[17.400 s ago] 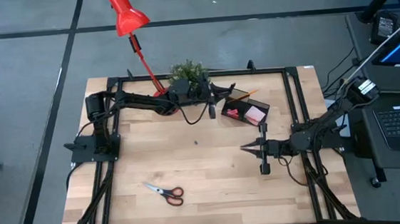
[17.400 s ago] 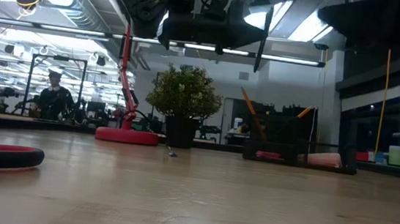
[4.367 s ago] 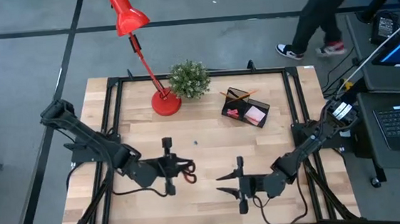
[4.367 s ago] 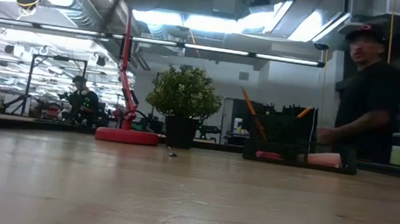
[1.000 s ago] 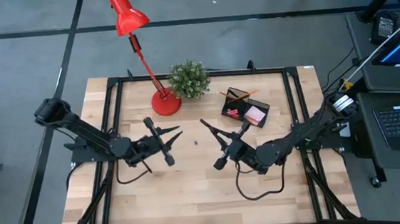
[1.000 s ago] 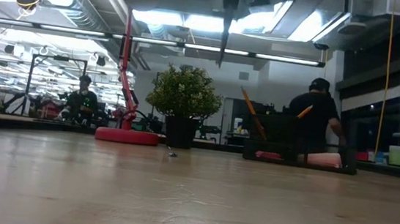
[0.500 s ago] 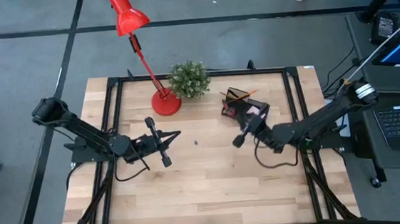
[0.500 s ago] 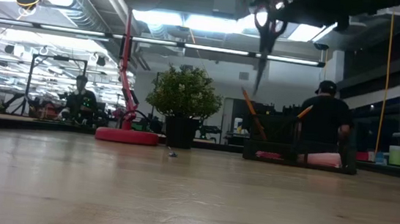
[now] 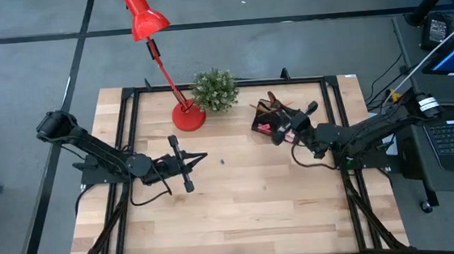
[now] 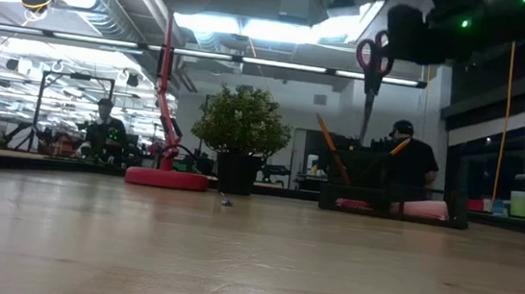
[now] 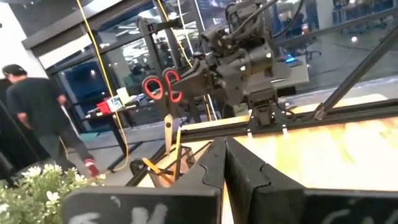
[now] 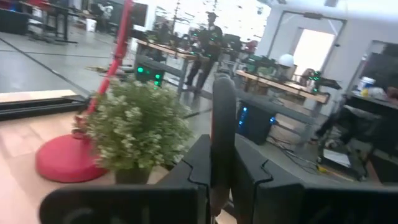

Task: Pick and place office supplies into organizer
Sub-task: Put the black scissors into the black desk organizer

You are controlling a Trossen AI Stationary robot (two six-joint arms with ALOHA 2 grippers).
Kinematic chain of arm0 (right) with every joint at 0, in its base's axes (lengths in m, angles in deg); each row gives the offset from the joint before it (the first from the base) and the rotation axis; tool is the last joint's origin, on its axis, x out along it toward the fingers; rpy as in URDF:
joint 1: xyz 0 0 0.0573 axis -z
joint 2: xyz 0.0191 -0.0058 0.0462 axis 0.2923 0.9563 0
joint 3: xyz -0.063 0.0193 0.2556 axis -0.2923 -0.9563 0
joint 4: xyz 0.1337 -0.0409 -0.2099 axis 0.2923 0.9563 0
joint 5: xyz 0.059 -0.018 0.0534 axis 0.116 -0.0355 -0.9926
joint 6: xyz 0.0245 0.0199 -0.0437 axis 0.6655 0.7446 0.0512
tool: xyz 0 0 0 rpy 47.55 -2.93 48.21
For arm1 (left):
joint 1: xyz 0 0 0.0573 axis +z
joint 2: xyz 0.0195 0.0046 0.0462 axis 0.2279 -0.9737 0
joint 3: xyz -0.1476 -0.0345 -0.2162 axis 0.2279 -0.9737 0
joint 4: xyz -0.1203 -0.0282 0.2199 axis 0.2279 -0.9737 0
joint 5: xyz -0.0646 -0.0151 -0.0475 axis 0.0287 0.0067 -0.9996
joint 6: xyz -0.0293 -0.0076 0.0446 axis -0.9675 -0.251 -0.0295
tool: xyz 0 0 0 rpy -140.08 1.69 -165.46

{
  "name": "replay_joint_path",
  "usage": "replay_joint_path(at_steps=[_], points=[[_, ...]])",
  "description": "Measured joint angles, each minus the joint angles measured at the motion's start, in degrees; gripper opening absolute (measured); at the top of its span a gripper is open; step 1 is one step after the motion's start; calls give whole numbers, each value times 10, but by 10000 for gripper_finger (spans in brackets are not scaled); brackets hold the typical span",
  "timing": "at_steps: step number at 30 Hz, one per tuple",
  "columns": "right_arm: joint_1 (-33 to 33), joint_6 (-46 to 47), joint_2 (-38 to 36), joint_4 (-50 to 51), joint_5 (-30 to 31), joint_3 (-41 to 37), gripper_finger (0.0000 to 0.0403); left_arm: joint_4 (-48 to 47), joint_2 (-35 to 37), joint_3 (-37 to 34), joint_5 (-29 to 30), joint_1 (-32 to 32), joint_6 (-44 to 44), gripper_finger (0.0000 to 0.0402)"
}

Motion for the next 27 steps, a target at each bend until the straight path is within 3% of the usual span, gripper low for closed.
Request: replay_joint_path(at_steps=[12,27], points=[[60,112,2,53,-66,-31,29,-25,0,0,0,7,-27,1],[86,211,2,78,-85,-75,33,-27,0,0,-3,8,-33,2]])
